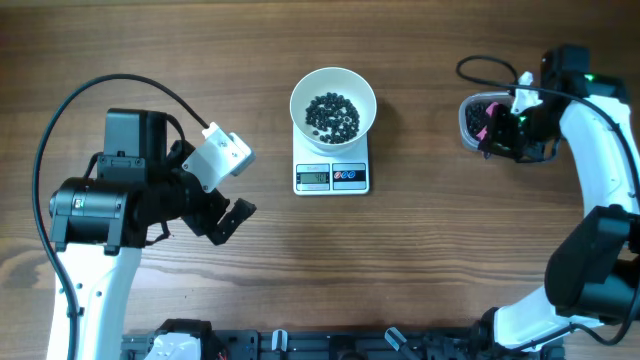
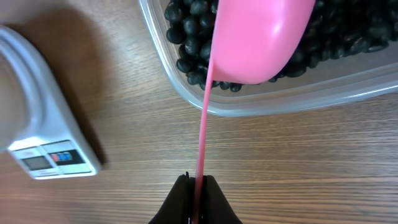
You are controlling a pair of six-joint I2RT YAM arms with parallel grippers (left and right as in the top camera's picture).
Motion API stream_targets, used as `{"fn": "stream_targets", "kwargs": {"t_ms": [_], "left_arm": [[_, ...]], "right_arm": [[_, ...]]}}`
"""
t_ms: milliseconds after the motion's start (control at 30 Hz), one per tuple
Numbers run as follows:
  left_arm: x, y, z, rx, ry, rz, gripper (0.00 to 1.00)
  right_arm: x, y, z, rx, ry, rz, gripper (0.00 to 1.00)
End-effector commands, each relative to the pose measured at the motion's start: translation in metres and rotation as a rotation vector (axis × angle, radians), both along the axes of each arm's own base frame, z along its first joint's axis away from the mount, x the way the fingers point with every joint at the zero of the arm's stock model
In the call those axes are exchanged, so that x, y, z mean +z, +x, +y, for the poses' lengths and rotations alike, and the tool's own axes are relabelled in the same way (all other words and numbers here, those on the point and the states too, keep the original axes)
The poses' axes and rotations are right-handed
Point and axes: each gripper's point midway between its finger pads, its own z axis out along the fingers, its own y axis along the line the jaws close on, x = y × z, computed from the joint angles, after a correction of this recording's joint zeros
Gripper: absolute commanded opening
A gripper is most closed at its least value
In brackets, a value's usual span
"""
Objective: Scoop item into bowl and weigh 150g on scale
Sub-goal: 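Dip the scoop into the black beans with the right gripper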
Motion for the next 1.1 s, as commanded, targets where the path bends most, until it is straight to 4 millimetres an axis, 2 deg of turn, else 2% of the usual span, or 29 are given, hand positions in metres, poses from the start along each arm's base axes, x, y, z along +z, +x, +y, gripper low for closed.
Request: {"fn": "stream_targets", "kwargs": {"t_ms": [0,367,800,1067], "left_arm": [[0.005,-0.001,-0.002,0.001,-0.023,-0.012,1.00],[0.005,-0.001,-0.002,0.001,-0.023,-0.012,1.00],[0.005,-0.001,-0.002,0.001,-0.023,-0.012,1.00],[0.005,-0.001,-0.002,0.001,-0.023,-0.012,1.00]], "right_arm": [[0.002,-0.001,0.006,-0.054,0.137,0.007,0.04],[0.001,-0.010,-0.022,-0.141,0.144,0.029,0.04],[0.000,-0.006,-0.024,-0.117,0.136,0.005,0.04],[-0.019,-0.001,-0.021,-0.120,0.178,0.041,0.04]]}}
